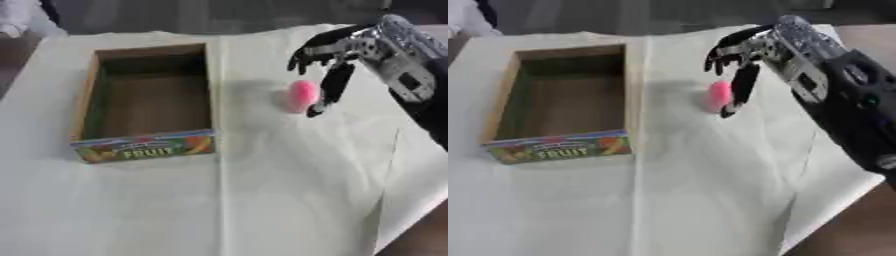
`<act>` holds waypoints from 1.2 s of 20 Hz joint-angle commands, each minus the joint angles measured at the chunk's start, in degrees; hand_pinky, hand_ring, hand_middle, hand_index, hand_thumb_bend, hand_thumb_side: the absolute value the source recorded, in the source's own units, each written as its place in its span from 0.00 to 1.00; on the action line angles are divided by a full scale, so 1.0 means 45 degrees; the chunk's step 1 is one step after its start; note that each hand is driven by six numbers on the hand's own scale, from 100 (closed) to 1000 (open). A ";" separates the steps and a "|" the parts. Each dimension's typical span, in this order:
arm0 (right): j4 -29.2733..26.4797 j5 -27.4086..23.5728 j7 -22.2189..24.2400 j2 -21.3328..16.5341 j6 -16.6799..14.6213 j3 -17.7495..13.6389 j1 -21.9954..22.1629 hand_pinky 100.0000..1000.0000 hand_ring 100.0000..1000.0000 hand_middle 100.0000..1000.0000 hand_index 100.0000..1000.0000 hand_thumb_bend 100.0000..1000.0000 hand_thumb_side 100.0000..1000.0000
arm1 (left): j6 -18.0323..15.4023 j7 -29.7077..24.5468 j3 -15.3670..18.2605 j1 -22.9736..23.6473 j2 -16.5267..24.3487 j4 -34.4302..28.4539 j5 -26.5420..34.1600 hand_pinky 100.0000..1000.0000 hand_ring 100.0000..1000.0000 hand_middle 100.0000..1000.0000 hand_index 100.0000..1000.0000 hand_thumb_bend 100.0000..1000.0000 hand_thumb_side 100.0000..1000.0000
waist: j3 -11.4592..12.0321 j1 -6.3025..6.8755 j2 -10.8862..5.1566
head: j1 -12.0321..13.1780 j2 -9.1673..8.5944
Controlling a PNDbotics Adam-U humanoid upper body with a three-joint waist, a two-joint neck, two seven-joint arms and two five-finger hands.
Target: Pick up objects on the table and place them in the box.
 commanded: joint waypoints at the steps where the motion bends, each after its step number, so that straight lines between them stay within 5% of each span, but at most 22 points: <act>1: 0.0132 0.0253 0.0002 -0.0069 -0.0022 -0.0076 -0.0184 0.79 0.89 0.72 0.89 0.52 0.12 | -0.0013 -0.0045 -0.0038 -0.0155 0.0091 -0.0244 0.0039 0.71 0.53 0.56 0.80 0.00 0.56 | 0.0028 0.0015 -0.0186 | -0.0047 -0.0134; 24: 0.1928 0.1617 -0.1018 0.0537 0.0067 -0.0732 -0.0454 0.78 0.88 0.71 0.86 0.42 0.15 | -0.0013 -0.0155 -0.0100 -0.0172 0.0017 -0.0244 0.0018 0.71 0.53 0.56 0.80 0.00 0.57 | 0.0118 0.0043 -0.0019 | -0.0218 -0.0305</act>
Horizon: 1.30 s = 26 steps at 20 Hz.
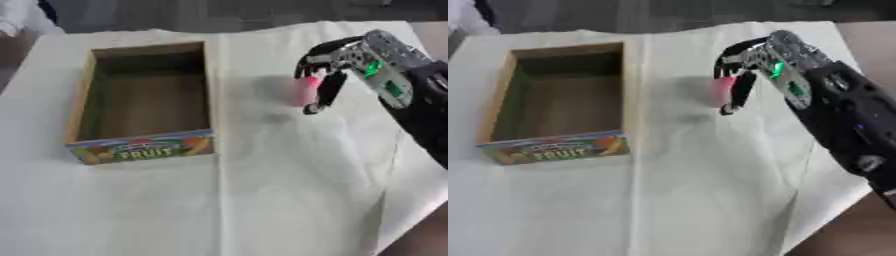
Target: Pick up objects on the table and place them in the box.
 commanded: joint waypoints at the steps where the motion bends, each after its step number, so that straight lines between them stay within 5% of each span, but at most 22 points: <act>1: 0.0081 0.0253 -0.0327 -0.0129 0.0082 -0.0229 -0.0330 0.78 0.88 0.71 0.86 0.40 0.12 | -0.0026 -0.0061 -0.0022 -0.0141 0.0124 -0.0244 0.0018 0.71 0.53 0.56 0.80 0.00 0.57 | 0.0021 -0.0003 -0.0213 | -0.0070 -0.0162; 4: 0.0193 0.0343 -0.0467 -0.0079 0.0120 -0.0217 -0.0351 0.78 0.87 0.70 0.85 0.36 0.00 | -0.0033 -0.0074 -0.0023 -0.0144 0.0121 -0.0244 0.0019 0.71 0.53 0.56 0.80 0.00 0.57 | 0.0038 -0.0009 -0.0203 | -0.0091 -0.0171; 19: 0.1218 0.1101 -0.1006 0.0317 0.0022 -0.0373 -0.0555 0.77 0.86 0.67 0.82 0.24 0.00 | -0.0035 -0.0176 -0.0048 -0.0162 0.0089 -0.0244 0.0202 0.71 0.53 0.56 0.80 0.00 0.57 | 0.0141 -0.0024 -0.0127 | -0.0192 -0.0279; 26: 0.1215 0.1340 -0.1991 0.0356 0.0337 -0.0416 -0.0614 0.74 0.83 0.60 0.73 0.01 0.00 | -0.0022 -0.0221 -0.0048 -0.0173 0.0096 -0.0244 0.0217 0.71 0.53 0.56 0.80 0.00 0.57 | 0.0159 -0.0027 -0.0137 | -0.0192 -0.0240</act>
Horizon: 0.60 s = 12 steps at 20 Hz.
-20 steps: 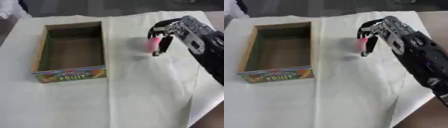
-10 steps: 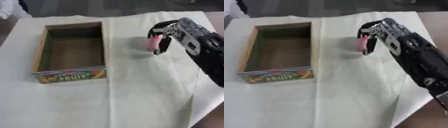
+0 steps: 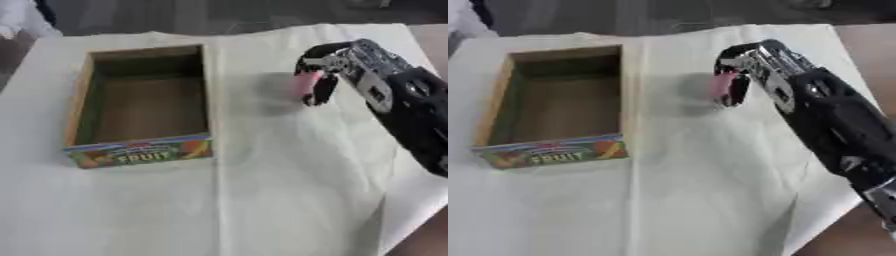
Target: Pick up objects on the table and place them in the box.
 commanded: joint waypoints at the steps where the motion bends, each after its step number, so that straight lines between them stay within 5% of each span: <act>1: -0.0139 0.0148 -0.0508 -0.0177 0.0181 -0.0135 -0.0311 0.74 0.82 0.60 0.73 0.00 0.00 | -0.0020 -0.0065 0.0021 -0.0134 0.0105 -0.0244 0.0046 0.71 0.53 0.56 0.80 0.00 0.57 | 0.0003 -0.0013 -0.0242 | -0.0019 -0.0067; 12: -0.0883 -0.0021 -0.1400 -0.0336 0.0652 -0.0118 -0.0406 0.73 0.80 0.56 0.58 0.00 0.00 | -0.0015 -0.0086 0.0022 -0.0121 0.0126 -0.0244 0.0100 0.71 0.54 0.56 0.80 0.00 0.57 | -0.0027 0.0000 -0.0338 | -0.0026 0.0011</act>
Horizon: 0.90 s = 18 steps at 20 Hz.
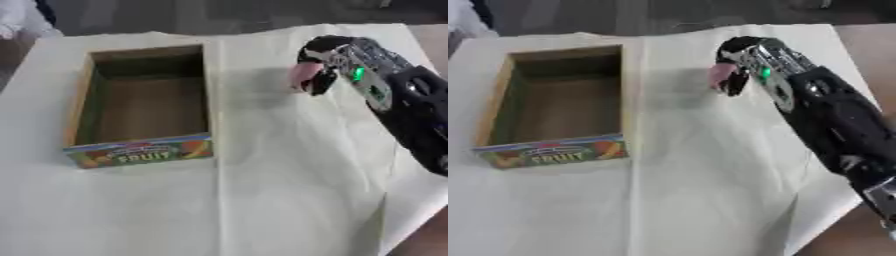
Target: Pick up objects on the table and place them in the box.
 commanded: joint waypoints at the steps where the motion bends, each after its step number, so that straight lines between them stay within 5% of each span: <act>1: -0.0653 -0.0086 -0.0209 -0.0381 0.0146 -0.0115 -0.0377 0.73 0.80 0.55 0.56 0.00 0.00 | -0.0015 -0.0035 0.0026 -0.0115 0.0128 -0.0244 0.0017 0.71 0.54 0.56 0.80 0.00 0.57 | -0.0023 0.0000 -0.0332 | -0.0020 0.0033; 6: -0.1727 -0.0490 -0.0328 -0.0604 0.0442 -0.0169 -0.0391 0.72 0.78 0.53 0.46 0.00 0.00 | -0.0010 -0.0030 0.0033 -0.0107 0.0128 -0.0244 0.0018 0.71 0.54 0.56 0.80 0.00 0.57 | -0.0057 -0.0003 -0.0347 | -0.0021 0.0125; 18: -0.5010 -0.1777 0.0103 -0.0846 0.1238 -0.0406 -0.0911 0.70 0.75 0.48 0.41 0.00 0.00 | -0.0015 -0.0047 0.0015 -0.0086 0.0159 -0.0244 0.0059 0.71 0.54 0.57 0.80 0.00 0.57 | -0.0091 0.0010 -0.0471 | 0.0057 0.0278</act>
